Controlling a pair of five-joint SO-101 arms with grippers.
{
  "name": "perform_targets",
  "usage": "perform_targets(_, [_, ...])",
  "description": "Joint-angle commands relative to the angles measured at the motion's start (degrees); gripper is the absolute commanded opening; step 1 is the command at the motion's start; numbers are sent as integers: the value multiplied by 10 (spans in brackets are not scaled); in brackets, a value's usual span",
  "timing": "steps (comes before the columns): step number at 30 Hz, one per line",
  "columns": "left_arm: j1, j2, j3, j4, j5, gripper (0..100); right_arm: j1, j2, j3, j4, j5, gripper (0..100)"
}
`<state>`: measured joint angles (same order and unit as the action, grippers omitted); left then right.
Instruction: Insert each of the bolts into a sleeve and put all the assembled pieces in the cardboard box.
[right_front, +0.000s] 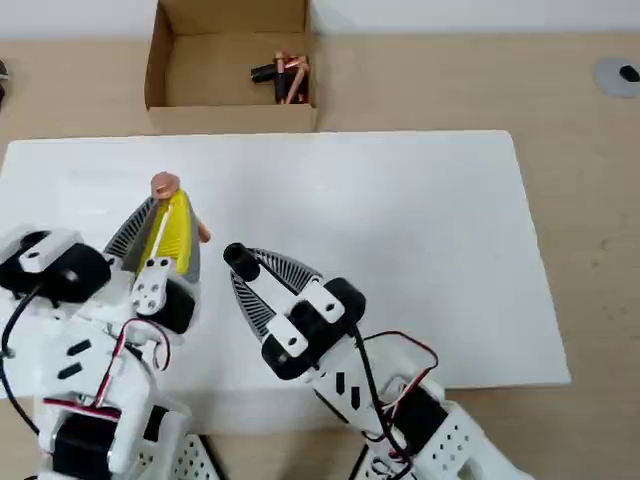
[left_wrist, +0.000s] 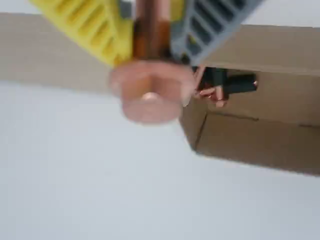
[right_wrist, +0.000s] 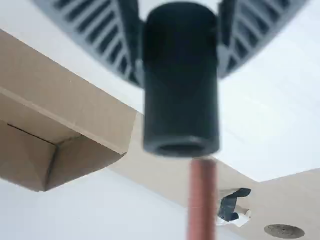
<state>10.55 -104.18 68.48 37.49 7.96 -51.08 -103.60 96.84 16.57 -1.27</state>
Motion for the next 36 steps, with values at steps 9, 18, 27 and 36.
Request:
perform_targets(9, [18, -6, -57, -11, 31, 8, -4, -61, -1, -12, 6, 12])
perform_targets(18, [90, -6, -59, 22, 30, 8, -4, -63, -1, 11, 4, 12])
perform_targets(27, [90, -6, -35, 22, 30, 8, -4, -65, -1, 7, 4, 12])
perform_targets(36, [91, -6, -35, 31, 31, 8, -4, -65, -1, 7, 6, 12])
